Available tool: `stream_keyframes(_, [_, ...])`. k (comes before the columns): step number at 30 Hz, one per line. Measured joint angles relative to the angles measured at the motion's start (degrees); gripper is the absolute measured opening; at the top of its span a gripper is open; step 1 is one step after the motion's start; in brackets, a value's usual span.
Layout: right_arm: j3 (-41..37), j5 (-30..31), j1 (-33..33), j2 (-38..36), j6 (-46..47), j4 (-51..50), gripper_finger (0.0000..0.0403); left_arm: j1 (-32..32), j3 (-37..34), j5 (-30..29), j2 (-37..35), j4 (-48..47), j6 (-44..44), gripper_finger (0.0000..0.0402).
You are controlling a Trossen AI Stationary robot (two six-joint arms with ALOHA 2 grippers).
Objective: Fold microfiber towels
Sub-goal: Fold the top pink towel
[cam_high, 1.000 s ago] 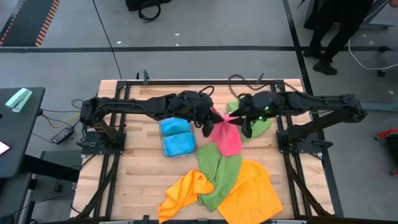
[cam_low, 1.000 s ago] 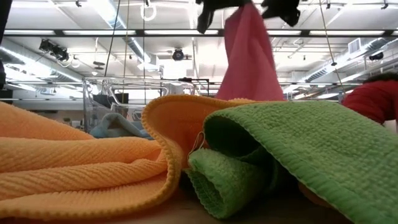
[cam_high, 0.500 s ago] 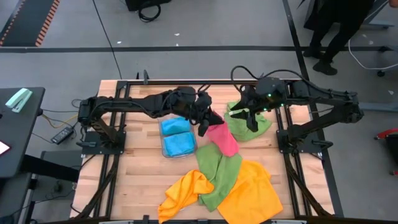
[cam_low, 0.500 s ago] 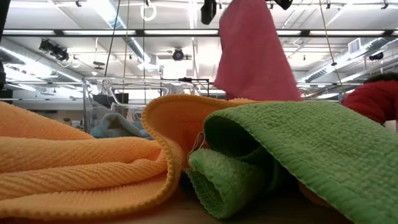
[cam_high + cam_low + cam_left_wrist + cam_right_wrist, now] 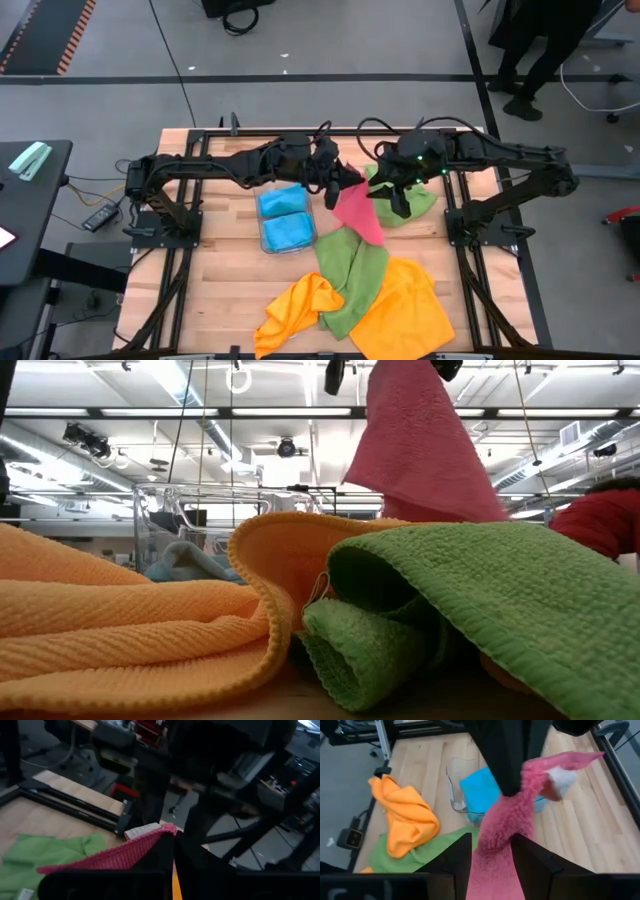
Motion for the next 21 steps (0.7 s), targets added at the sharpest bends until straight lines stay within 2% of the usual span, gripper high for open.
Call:
stream_keyframes(4, [0.00, 0.26, -0.02, 0.33, -1.61, 0.14, 0.0122, -0.02, 0.00, -1.87, -0.02, 0.81, -0.01, 0.0010])
stream_keyframes(8, [-0.02, 2.50, -0.04, 0.52, -2.36, 0.48, 0.0069, -0.04, -0.01, -1.95, -0.02, 2.23, 0.04, 0.0007])
stream_keyframes(13, [-0.02, 3.45, -0.15, 0.49, -3.63, 1.56, 0.0011, -0.02, -0.01, -1.95, -0.02, 1.89, 0.49, 0.0035])
stream_keyframes(17, [-0.02, 1.33, -0.15, 0.45, -4.57, 1.51, 0.0007, 0.04, 0.00, -1.93, -0.37, 0.81, 2.24, 0.0059])
stream_keyframes(21, [-0.02, -2.86, -0.50, -0.51, -5.33, 1.38, 0.0006, 0.73, -0.07, -1.88, -3.02, -4.36, 4.84, 0.0089])
